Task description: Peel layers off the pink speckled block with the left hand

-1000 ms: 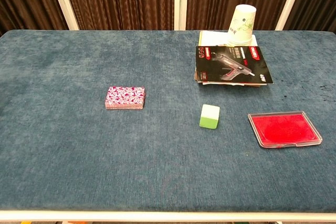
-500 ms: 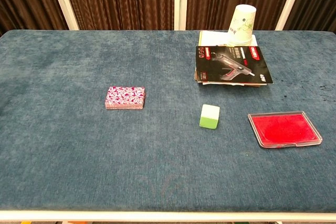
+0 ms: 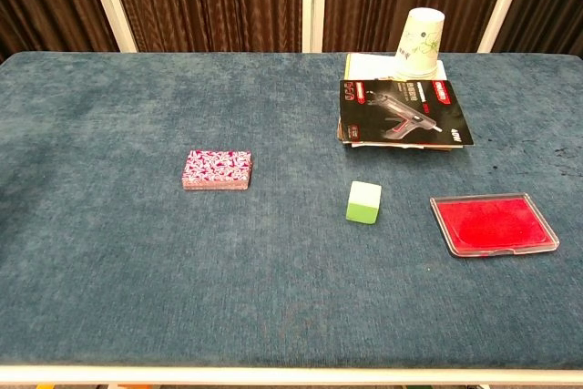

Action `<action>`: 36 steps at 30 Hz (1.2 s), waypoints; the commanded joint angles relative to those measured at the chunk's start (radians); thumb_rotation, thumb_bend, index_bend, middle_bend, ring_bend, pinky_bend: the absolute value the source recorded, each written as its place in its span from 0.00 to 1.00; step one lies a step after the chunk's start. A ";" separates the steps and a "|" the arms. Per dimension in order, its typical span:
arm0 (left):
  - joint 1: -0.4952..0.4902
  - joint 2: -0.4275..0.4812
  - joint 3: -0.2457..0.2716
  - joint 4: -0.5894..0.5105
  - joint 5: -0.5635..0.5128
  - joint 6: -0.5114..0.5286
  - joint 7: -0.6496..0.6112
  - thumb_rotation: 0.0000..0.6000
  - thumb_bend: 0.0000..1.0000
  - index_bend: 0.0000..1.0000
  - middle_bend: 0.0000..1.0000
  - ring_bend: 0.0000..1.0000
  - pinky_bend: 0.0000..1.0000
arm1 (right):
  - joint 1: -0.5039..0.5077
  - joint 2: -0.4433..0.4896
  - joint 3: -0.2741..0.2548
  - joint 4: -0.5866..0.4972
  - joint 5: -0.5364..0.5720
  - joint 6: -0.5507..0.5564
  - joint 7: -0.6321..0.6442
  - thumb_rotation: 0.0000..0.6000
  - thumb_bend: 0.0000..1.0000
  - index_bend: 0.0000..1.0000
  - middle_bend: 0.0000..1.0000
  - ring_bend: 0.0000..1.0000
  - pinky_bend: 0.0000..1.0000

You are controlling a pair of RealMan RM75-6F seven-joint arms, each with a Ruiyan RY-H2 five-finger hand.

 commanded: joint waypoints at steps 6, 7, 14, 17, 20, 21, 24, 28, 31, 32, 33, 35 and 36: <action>-0.096 -0.033 -0.030 -0.039 -0.006 -0.111 0.085 1.00 0.00 0.08 0.07 0.00 0.00 | 0.005 -0.005 0.001 0.000 0.008 -0.013 -0.006 1.00 0.04 0.00 0.00 0.00 0.00; -0.107 -0.039 -0.034 -0.044 -0.012 -0.126 0.099 1.00 0.00 0.08 0.07 0.00 0.00 | 0.006 -0.006 0.000 0.000 0.008 -0.015 -0.008 1.00 0.04 0.00 0.00 0.00 0.00; -0.199 -0.111 -0.068 -0.036 -0.107 -0.265 0.188 1.00 0.03 0.09 0.07 0.00 0.00 | 0.008 0.000 0.007 0.000 0.016 -0.016 -0.010 1.00 0.04 0.00 0.00 0.00 0.00; -0.233 -0.147 -0.077 -0.012 -0.143 -0.306 0.226 1.00 0.04 0.11 0.08 0.00 0.00 | 0.006 0.005 0.009 -0.006 0.019 -0.012 -0.011 1.00 0.04 0.00 0.00 0.00 0.00; -0.260 -0.174 -0.092 -0.007 -0.197 -0.349 0.232 1.00 0.05 0.13 0.10 0.00 0.00 | 0.006 0.015 0.013 -0.015 0.021 -0.009 -0.014 1.00 0.04 0.00 0.00 0.00 0.00; -0.268 -0.180 -0.096 -0.006 -0.210 -0.358 0.236 1.00 0.05 0.13 0.10 0.00 0.00 | 0.006 0.018 0.014 -0.018 0.022 -0.008 -0.015 1.00 0.04 0.00 0.00 0.00 0.00; -0.293 -0.195 -0.113 -0.017 -0.274 -0.401 0.234 1.00 0.08 0.15 0.10 0.00 0.00 | 0.008 0.024 0.018 -0.027 0.027 -0.011 -0.016 1.00 0.04 0.00 0.00 0.00 0.00; -0.333 -0.214 -0.132 -0.007 -0.325 -0.431 0.262 1.00 0.15 0.15 0.11 0.00 0.01 | 0.010 0.023 0.017 -0.026 0.032 -0.020 -0.015 1.00 0.04 0.00 0.00 0.00 0.00; -0.358 -0.232 -0.141 0.000 -0.360 -0.444 0.280 1.00 0.16 0.15 0.12 0.00 0.01 | 0.009 0.020 0.016 -0.018 0.038 -0.025 -0.010 1.00 0.04 0.00 0.00 0.00 0.00; -0.368 -0.239 -0.143 0.003 -0.368 -0.447 0.289 1.00 0.16 0.15 0.13 0.00 0.01 | 0.009 0.018 0.016 -0.016 0.040 -0.026 -0.007 1.00 0.05 0.00 0.00 0.00 0.00; -0.374 -0.244 -0.143 0.005 -0.374 -0.448 0.296 1.00 0.17 0.15 0.14 0.00 0.01 | 0.008 0.018 0.016 -0.013 0.041 -0.026 -0.004 1.00 0.05 0.00 0.00 0.00 0.00; -0.387 -0.258 -0.141 0.009 -0.383 -0.447 0.310 1.00 0.17 0.15 0.15 0.00 0.02 | 0.008 0.018 0.017 -0.009 0.042 -0.025 0.000 1.00 0.05 0.00 0.00 0.00 0.00; -0.392 -0.265 -0.140 0.011 -0.387 -0.447 0.313 1.00 0.17 0.16 0.16 0.01 0.03 | 0.007 0.018 0.017 -0.009 0.042 -0.024 0.002 1.00 0.05 0.00 0.00 0.00 0.00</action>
